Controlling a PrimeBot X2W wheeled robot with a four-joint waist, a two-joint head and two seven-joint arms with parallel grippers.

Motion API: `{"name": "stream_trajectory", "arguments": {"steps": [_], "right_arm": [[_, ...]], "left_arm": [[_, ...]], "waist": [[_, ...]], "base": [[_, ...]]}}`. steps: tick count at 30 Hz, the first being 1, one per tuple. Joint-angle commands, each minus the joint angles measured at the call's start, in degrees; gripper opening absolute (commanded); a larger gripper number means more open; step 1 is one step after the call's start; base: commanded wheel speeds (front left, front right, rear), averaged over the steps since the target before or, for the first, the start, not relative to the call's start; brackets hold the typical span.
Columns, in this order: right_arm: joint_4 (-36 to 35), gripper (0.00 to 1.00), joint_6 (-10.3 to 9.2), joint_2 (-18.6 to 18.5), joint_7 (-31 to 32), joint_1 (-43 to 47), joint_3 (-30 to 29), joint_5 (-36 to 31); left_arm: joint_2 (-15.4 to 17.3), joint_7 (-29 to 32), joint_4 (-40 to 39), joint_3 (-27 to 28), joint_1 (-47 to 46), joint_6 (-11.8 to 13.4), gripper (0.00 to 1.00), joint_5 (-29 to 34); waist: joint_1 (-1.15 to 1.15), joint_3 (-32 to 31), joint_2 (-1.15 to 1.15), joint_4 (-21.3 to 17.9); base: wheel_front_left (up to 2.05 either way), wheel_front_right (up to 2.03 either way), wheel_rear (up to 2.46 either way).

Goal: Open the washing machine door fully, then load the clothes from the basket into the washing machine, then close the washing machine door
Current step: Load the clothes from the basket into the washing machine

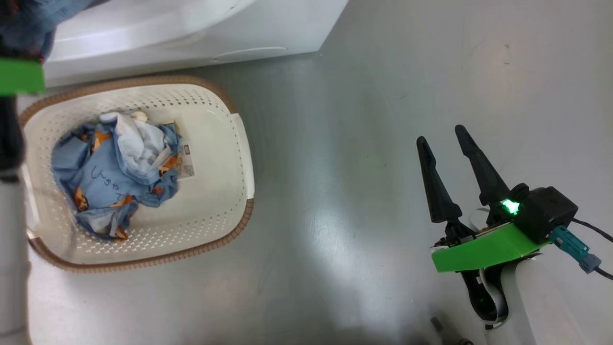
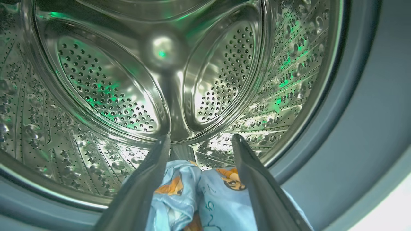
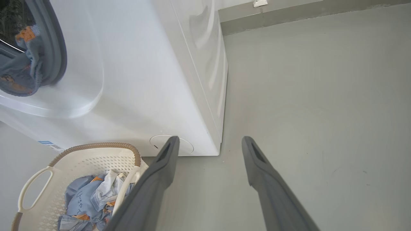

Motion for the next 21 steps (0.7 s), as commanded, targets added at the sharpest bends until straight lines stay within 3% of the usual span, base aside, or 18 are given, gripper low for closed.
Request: {"name": "stream_trajectory", "arguments": {"steps": [1,21], "right_arm": [[-1.01,1.0,0.09,0.17,-0.27,1.48,1.14,-0.15],[-0.84,1.0,0.09,0.17,-0.27,1.69,1.53,-0.27]], "left_arm": [[2.26,-0.19,-2.28,1.85,2.29,-0.18,1.0,0.94],[-2.32,-0.19,-15.22,10.23,21.58,-0.18,1.0,3.76]], "waist": [[0.0,-0.26,0.0,0.18],[0.0,-1.36,0.0,0.6]], "base": [[0.0,0.0,0.0],[0.0,0.0,0.0]]}}
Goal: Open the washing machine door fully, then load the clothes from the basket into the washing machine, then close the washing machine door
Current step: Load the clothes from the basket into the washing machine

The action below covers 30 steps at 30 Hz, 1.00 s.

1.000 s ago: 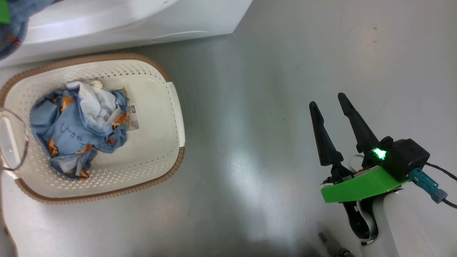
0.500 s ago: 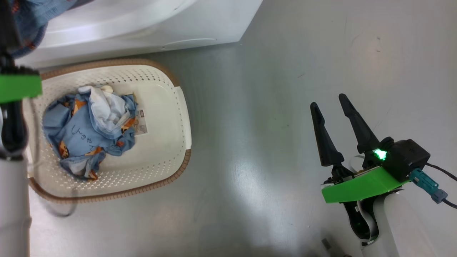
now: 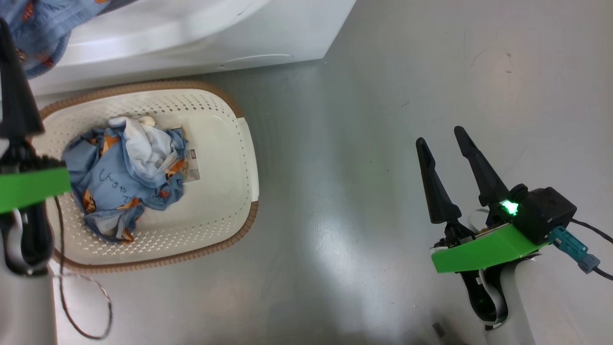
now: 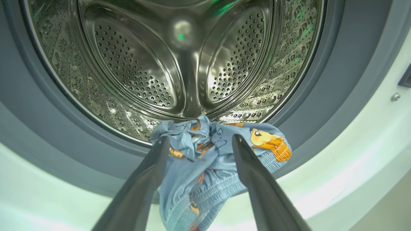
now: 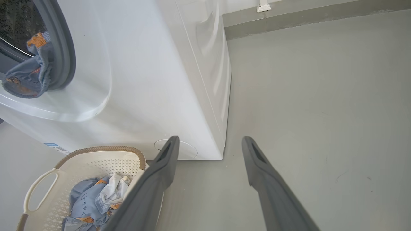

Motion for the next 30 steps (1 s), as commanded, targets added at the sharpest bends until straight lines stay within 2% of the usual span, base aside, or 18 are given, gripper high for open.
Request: {"name": "stream_trajectory", "arguments": {"steps": [1,17,30], "right_arm": [[-1.09,1.0,0.09,0.26,-0.27,1.65,1.37,-0.29],[-0.78,1.0,0.09,0.26,-0.27,1.51,1.5,-0.4],[-0.59,1.0,0.09,0.26,-0.27,1.41,1.94,-0.31]], "left_arm": [[1.73,-0.2,-1.99,2.17,2.48,-0.18,1.0,0.81],[-1.05,-0.2,-2.85,6.28,13.55,-0.19,1.0,1.77],[-3.0,-0.21,-2.48,7.25,21.84,-0.19,1.0,2.61]], "waist": [[0.0,0.0,0.0,0.01],[0.0,-0.47,0.0,0.26],[0.0,-0.42,0.0,-0.03]], "base": [[0.0,0.0,0.0],[0.0,0.0,0.0],[0.0,0.0,0.0]]}}
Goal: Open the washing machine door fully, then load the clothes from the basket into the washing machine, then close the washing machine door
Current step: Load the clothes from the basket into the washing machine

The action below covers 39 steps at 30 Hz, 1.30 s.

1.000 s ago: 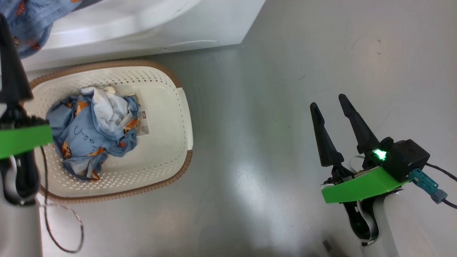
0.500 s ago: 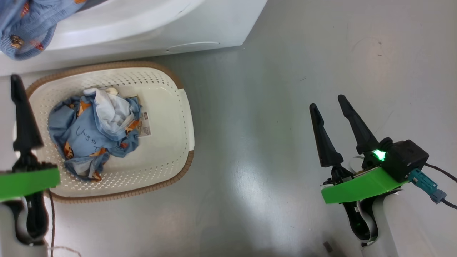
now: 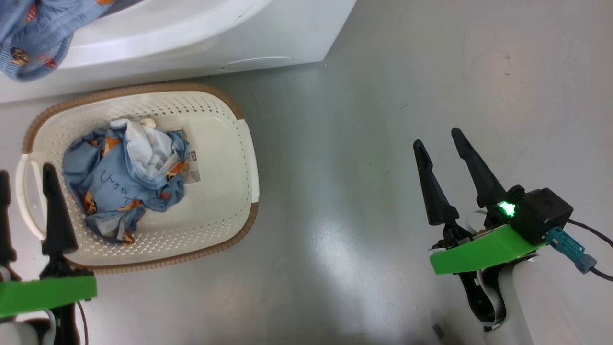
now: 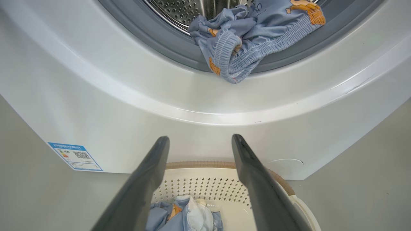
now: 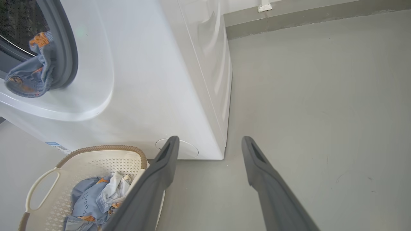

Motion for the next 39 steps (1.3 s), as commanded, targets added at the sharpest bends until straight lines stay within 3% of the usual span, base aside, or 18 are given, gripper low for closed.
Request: {"name": "stream_trajectory", "arguments": {"steps": [1,13,39], "right_arm": [[-0.97,1.0,0.09,0.29,-0.27,1.42,1.6,-0.23],[-0.83,1.0,0.09,0.29,-0.27,1.45,1.82,-0.09],[-0.63,1.0,0.09,0.29,-0.27,1.24,1.77,0.26]], "left_arm": [[1.03,-0.21,-1.05,2.09,2.24,-0.19,1.0,0.35],[0.39,-0.21,0.55,2.45,6.26,-0.19,1.0,0.24],[1.19,-0.21,-0.34,0.73,3.13,-0.19,1.0,-0.36]], "waist": [[0.0,0.01,0.0,-0.04],[0.0,-0.04,0.0,-0.28],[0.0,-0.2,0.0,-0.37]], "base": [[0.0,0.0,0.0],[0.0,0.0,0.0],[0.0,0.0,0.0]]}}
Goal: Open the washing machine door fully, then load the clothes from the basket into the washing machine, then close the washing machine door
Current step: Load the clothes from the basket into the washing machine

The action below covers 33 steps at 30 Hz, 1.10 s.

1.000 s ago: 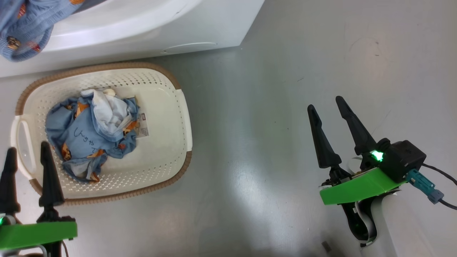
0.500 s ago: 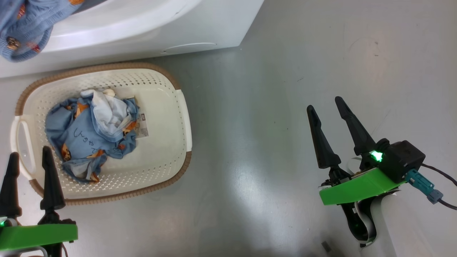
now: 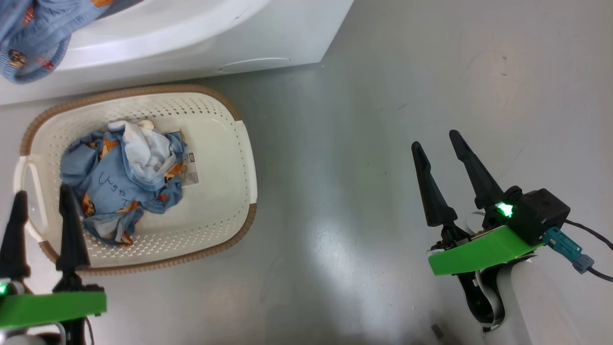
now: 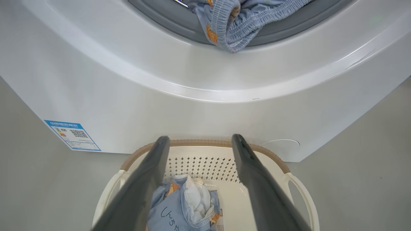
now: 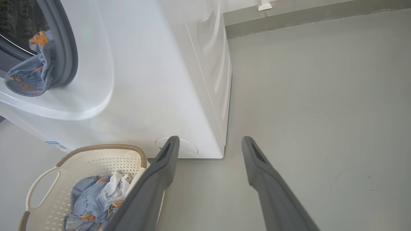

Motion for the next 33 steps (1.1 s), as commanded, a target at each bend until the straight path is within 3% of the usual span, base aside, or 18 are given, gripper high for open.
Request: {"name": "stream_trajectory", "arguments": {"steps": [1,7,16,23,33], "right_arm": [[-1.08,1.0,0.09,0.29,-0.27,1.24,1.5,0.21],[-1.03,1.0,0.09,0.29,-0.27,1.33,1.55,0.18],[-0.86,1.0,0.09,0.29,-0.27,1.56,1.61,0.4],[-0.95,1.0,0.09,0.29,-0.27,1.66,1.81,0.62],[-1.17,1.0,0.09,0.29,-0.27,1.44,2.0,0.98]], "left_arm": [[1.77,-0.22,-1.66,1.65,-0.68,-0.18,1.0,-0.3],[3.36,-0.22,-3.63,0.87,-3.97,-0.18,1.0,-0.5],[8.69,-0.03,-3.83,-2.5,-12.06,-0.18,1.0,-1.06],[11.57,3.15,-3.18,-5.25,-20.09,-0.18,1.0,-1.11],[12.76,9.38,1.69,-9.14,-29.56,-0.18,1.0,-2.46]], "waist": [[0.0,-0.08,0.0,0.0],[0.0,-0.58,0.0,0.02],[0.0,-1.27,0.0,0.01],[0.0,-1.44,0.0,-0.49],[0.0,-0.76,0.0,-1.15]], "base": [[0.0,0.0,0.0],[0.0,0.0,0.0],[0.0,0.0,0.0],[0.0,0.0,0.0],[0.0,0.0,0.0]]}}
